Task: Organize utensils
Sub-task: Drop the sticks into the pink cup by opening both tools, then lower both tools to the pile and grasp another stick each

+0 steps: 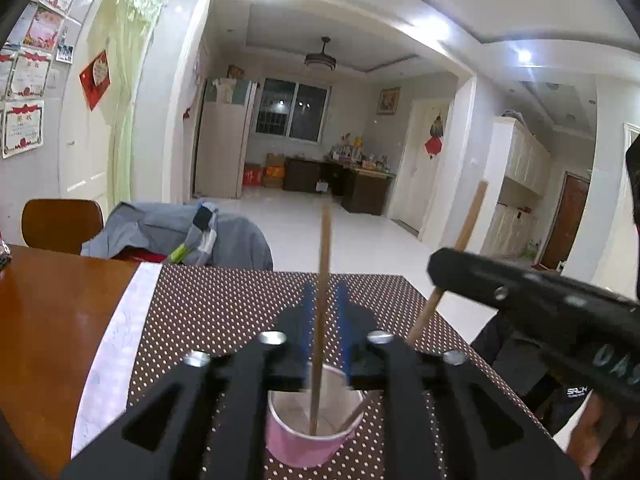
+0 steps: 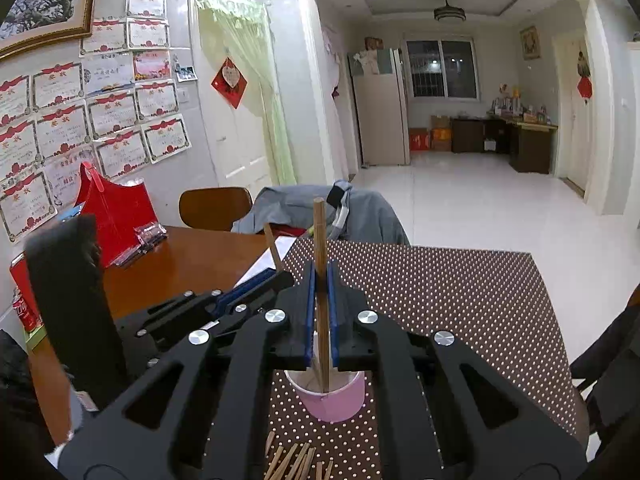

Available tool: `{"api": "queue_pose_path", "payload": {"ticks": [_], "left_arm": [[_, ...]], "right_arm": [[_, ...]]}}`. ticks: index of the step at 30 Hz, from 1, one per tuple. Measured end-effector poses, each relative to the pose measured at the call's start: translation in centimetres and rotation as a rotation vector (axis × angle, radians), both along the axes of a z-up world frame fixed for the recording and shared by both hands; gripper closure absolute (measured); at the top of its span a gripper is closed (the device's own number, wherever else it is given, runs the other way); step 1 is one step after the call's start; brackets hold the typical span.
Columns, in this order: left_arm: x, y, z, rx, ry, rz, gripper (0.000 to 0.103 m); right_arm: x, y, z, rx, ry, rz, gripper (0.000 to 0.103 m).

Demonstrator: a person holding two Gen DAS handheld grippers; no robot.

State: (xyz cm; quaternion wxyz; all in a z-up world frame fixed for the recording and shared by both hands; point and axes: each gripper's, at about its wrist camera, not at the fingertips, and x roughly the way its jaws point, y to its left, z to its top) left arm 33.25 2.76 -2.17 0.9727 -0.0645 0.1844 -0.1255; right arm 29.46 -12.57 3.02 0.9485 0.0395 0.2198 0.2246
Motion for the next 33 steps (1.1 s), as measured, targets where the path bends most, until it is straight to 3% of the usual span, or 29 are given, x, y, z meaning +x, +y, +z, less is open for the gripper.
{"api": "queue_pose_path", "payload": {"ticks": [12, 18, 22, 28, 33], "left_arm": [[-2.8, 0.5, 0.6, 0.021, 0.011, 0.017, 0.069], [-4.9, 1.1, 1.2, 0.025, 0.008, 0.035, 0.064], [-6.6, 2.1, 1.0, 0.036, 0.032, 0.055, 0.061], [-8.9, 3.1, -0.9, 0.068, 0.126, 0.058, 0.061], [-9.8, 3.3, -4.4, 0.101, 0.291, 0.037, 0.061]], "right_arm": [[-0.1, -0.4, -1.2, 0.012, 0.055, -0.035, 0.095], [-1.7, -1.0, -0.8, 0.004, 0.03, -0.081, 0.055], [-3.1, -2.0, -0.9, 0.004, 0.032, -0.102, 0.055], [-5.5, -3.1, -2.2, -0.015, 0.061, -0.118, 0.052], [-6.9, -3.5, -5.1, -0.043, 0.147, -0.105, 0.052]]}}
